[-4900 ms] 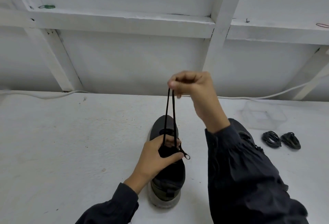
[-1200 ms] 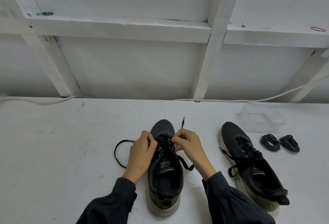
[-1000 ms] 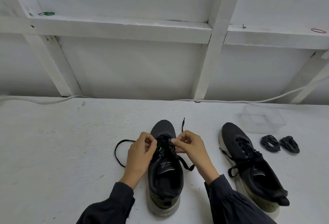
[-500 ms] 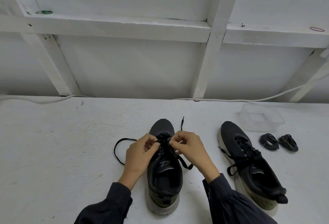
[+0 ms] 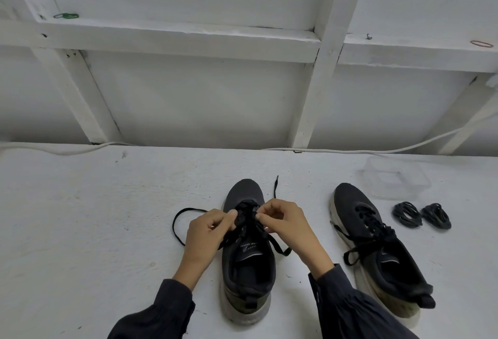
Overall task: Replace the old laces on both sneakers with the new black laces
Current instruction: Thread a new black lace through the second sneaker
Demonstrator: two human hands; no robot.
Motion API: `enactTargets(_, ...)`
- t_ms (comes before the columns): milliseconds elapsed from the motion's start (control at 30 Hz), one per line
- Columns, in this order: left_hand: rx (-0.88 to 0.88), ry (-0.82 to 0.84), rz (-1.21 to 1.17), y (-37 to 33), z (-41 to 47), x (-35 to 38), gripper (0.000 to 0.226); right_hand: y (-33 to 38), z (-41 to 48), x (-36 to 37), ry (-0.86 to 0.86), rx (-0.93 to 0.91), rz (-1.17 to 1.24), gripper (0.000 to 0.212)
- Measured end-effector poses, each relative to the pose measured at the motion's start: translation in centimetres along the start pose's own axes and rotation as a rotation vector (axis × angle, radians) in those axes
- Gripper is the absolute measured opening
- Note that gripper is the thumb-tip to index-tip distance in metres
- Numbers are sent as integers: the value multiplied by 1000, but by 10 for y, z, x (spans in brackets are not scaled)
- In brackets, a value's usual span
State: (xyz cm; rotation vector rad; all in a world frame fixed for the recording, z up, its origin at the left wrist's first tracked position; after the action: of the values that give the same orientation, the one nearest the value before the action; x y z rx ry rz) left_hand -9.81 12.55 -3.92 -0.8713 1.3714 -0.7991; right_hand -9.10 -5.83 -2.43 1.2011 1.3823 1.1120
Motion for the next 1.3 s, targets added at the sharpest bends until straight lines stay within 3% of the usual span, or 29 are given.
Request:
enactTargets(200,12,7,198,-7,5,2,9,1,-1,0,-32,-26,-45,4)
enactTargets(400,88,-39,393,-13,2,5,10,1,0,2,-33,-45,-116,6)
enactTargets(600,-23,-166,244,-2,-8,5,19,-5,1,0,-57,19,25,12)
enactTargets(700,-59,-145,218,2,-8,5,17,-6,0,3,-91,38,60,11)
enactTargets(900,12,-23,285,-7,3,3,9,2,4,5,-23,25,-24,15)
enactTargets(1300,57,-90,366,-3,2,5,16,-1,3,6,39,10,-2,16)
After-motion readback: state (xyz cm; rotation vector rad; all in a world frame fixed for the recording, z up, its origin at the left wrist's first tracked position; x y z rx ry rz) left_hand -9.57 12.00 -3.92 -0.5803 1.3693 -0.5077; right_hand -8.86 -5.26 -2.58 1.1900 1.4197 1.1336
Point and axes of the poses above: each hand's wrist, its own z-axis towards the middle knuckle, its own x-axis out of the palm, y = z × x, the point moved 5 cm from there along z, towards the middle knuckle, and after that the axes turned 12 degrees about z, right-handed, at the moved point
